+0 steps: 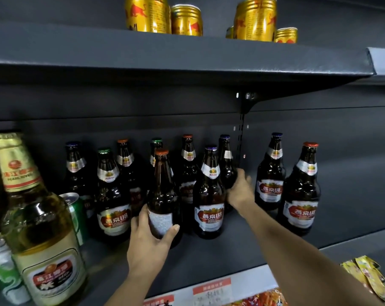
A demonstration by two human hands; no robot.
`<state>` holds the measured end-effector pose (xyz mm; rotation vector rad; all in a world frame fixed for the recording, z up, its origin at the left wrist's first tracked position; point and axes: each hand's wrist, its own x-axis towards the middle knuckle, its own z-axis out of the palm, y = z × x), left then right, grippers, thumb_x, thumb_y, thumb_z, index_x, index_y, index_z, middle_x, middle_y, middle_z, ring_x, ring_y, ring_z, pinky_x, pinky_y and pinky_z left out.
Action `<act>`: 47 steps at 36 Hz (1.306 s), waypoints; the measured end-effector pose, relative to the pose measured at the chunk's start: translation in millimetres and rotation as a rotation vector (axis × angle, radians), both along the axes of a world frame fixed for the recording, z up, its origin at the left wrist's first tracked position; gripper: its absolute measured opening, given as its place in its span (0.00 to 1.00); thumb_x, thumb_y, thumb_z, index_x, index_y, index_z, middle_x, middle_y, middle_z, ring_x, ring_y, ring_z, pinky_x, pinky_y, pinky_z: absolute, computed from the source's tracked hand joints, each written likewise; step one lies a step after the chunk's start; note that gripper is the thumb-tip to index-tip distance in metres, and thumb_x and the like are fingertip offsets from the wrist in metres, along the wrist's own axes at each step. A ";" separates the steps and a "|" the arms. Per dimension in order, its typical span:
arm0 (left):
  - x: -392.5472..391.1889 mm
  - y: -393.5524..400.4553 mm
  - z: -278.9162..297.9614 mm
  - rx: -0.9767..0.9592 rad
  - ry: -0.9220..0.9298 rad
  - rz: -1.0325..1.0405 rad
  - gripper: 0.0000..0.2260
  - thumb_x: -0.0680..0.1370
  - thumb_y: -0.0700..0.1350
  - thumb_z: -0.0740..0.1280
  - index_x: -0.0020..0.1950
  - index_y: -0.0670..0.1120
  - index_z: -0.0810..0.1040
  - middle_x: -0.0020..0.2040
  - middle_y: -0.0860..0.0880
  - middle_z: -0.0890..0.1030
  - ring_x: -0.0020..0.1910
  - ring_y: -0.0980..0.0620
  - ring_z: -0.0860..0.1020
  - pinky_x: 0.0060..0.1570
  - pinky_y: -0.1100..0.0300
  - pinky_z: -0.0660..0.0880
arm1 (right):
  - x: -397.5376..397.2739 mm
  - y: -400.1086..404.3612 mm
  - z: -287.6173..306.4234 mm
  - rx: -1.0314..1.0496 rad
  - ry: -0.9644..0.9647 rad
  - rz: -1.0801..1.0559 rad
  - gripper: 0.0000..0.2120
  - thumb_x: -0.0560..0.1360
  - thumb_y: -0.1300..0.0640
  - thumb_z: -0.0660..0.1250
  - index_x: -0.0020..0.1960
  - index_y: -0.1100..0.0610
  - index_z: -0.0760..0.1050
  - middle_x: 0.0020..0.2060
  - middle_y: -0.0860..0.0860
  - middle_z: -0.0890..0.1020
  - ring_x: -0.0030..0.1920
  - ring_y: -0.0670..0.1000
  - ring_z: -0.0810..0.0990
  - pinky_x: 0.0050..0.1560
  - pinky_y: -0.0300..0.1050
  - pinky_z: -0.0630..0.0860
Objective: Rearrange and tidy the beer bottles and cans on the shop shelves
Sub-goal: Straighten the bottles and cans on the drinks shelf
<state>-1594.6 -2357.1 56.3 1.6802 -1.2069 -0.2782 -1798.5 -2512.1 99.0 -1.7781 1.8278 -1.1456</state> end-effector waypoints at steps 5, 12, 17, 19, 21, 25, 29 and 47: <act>0.7 0.4 -1.1 -0.001 -0.004 0.000 0.40 0.69 0.56 0.74 0.75 0.51 0.60 0.67 0.49 0.66 0.66 0.47 0.68 0.53 0.56 0.68 | 10.7 -3.1 -2.7 -0.072 0.042 -0.021 0.24 0.76 0.67 0.63 0.68 0.61 0.56 0.64 0.58 0.69 0.63 0.60 0.70 0.59 0.54 0.70; 0.8 -1.0 -2.2 -0.023 -0.003 -0.005 0.40 0.68 0.55 0.75 0.75 0.52 0.60 0.66 0.49 0.67 0.65 0.47 0.69 0.50 0.57 0.68 | -3.3 -6.8 4.8 0.225 -0.351 0.320 0.38 0.72 0.57 0.73 0.72 0.53 0.52 0.62 0.52 0.73 0.62 0.54 0.73 0.64 0.55 0.73; 1.6 -1.3 -3.2 -0.026 -0.001 -0.008 0.40 0.68 0.56 0.75 0.75 0.53 0.60 0.65 0.50 0.67 0.65 0.48 0.70 0.52 0.56 0.69 | 2.9 -8.9 4.1 0.120 0.037 0.028 0.18 0.78 0.56 0.63 0.62 0.58 0.60 0.54 0.54 0.75 0.55 0.57 0.77 0.52 0.51 0.73; 2.0 -1.2 -3.8 -0.028 0.005 -0.011 0.41 0.67 0.57 0.75 0.76 0.53 0.59 0.65 0.50 0.67 0.65 0.49 0.69 0.53 0.56 0.70 | 7.9 -11.1 0.1 0.064 0.103 -0.061 0.12 0.80 0.58 0.58 0.61 0.60 0.60 0.58 0.57 0.74 0.57 0.59 0.76 0.48 0.50 0.69; 2.3 -1.1 -3.9 -0.025 0.012 -0.013 0.41 0.68 0.57 0.75 0.76 0.54 0.58 0.65 0.51 0.67 0.65 0.50 0.69 0.52 0.58 0.68 | 14.1 -16.7 -3.5 0.023 0.134 -0.103 0.10 0.81 0.61 0.55 0.60 0.62 0.60 0.60 0.58 0.73 0.59 0.59 0.74 0.47 0.50 0.68; 1.4 -0.8 -3.1 -0.024 0.005 -0.014 0.41 0.68 0.57 0.74 0.76 0.54 0.57 0.65 0.53 0.66 0.66 0.51 0.68 0.51 0.59 0.68 | 16.5 -23.5 -7.2 0.039 0.200 -0.078 0.14 0.80 0.62 0.58 0.63 0.61 0.58 0.63 0.59 0.69 0.64 0.59 0.69 0.54 0.53 0.71; -0.3 0.1 0.0 0.006 -0.017 -0.008 0.39 0.69 0.57 0.74 0.76 0.54 0.58 0.67 0.52 0.65 0.67 0.50 0.67 0.51 0.59 0.67 | 4.6 -16.3 -8.6 0.043 0.038 0.037 0.32 0.78 0.47 0.63 0.75 0.59 0.54 0.70 0.58 0.66 0.70 0.60 0.64 0.64 0.56 0.67; 0.2 0.3 2.5 0.025 0.042 -0.017 0.39 0.69 0.55 0.75 0.75 0.52 0.60 0.69 0.49 0.68 0.67 0.47 0.69 0.60 0.53 0.69 | 30.3 87.4 -21.8 -0.042 -0.295 0.219 0.42 0.67 0.46 0.77 0.73 0.49 0.57 0.60 0.47 0.77 0.62 0.50 0.75 0.61 0.47 0.72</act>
